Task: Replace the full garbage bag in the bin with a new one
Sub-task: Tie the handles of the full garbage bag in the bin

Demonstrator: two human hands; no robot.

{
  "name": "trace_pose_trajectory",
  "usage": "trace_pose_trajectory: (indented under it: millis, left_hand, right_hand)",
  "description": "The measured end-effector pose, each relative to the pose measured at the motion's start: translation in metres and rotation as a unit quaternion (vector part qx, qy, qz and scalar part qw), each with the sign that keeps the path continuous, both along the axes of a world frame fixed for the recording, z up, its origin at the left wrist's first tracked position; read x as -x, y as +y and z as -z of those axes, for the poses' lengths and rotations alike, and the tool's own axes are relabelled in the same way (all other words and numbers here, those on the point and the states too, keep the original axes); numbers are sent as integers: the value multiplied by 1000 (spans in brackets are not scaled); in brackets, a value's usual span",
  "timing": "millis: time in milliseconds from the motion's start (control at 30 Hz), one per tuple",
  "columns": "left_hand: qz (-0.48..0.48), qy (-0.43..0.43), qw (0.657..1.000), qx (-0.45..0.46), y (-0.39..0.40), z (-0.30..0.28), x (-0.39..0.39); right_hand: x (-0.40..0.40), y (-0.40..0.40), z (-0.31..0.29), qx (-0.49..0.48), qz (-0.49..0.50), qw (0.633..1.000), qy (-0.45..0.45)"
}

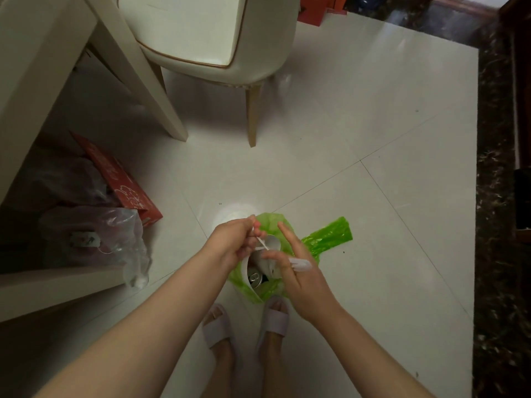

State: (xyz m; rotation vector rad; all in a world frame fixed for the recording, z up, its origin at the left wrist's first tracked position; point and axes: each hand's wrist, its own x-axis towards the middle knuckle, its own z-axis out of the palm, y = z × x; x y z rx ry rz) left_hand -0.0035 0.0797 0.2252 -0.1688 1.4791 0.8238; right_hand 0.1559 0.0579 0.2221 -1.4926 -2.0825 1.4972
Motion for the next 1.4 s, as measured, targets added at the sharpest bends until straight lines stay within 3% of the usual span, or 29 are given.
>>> trace_pose_trajectory:
  millis: [133,200,233,267,333,400,500,700,733,833,867,1067,1233,1400]
  left_hand:
    - [-69,-12,998,-6,1,10,10]
    - [36,70,995,-58,-7,18,9]
    - [127,141,977,-98,-12,20,7]
    - [226,219,939,-139,-17,21,5]
    - [418,343,814,-211,-26,24,1]
    - [557,386,698,-230,-27,26,-3]
    - [663,441,571,-199,-23,20,-12]
    - [702,489,469,-221,-24,23,-17]
    - [700,481,477,-226,-25,25,-16]
    - [660,403,567,-285,-29,27,-7]
    - [650,385,576,-314,-30,29,-3]
    - [640,388,545,-378,-34,38,25]
    - [632,426,523,-381,-38,45,48]
    - [626,422,571,-322,-45,55,50]
  right_hand:
    - [-13,-19,9,73,70,995,12]
    - [-13,-20,12,112,119,986,28]
    - [-10,-17,12,113,139,983,39]
    - [-7,-14,11,118,157,979,56]
    - [-1,-7,11,149,195,965,97]
    - [5,-2,14,187,228,948,118]
    - [9,5,19,207,232,945,99]
    - [-5,21,19,255,213,938,102]
    - [-7,23,20,253,204,941,93]
    - [-14,26,22,248,219,939,90]
    - [-17,26,23,248,225,937,96]
    - [-29,23,34,259,255,929,69]
    - [-44,26,51,306,344,886,50]
    - [-38,21,54,326,356,874,50]
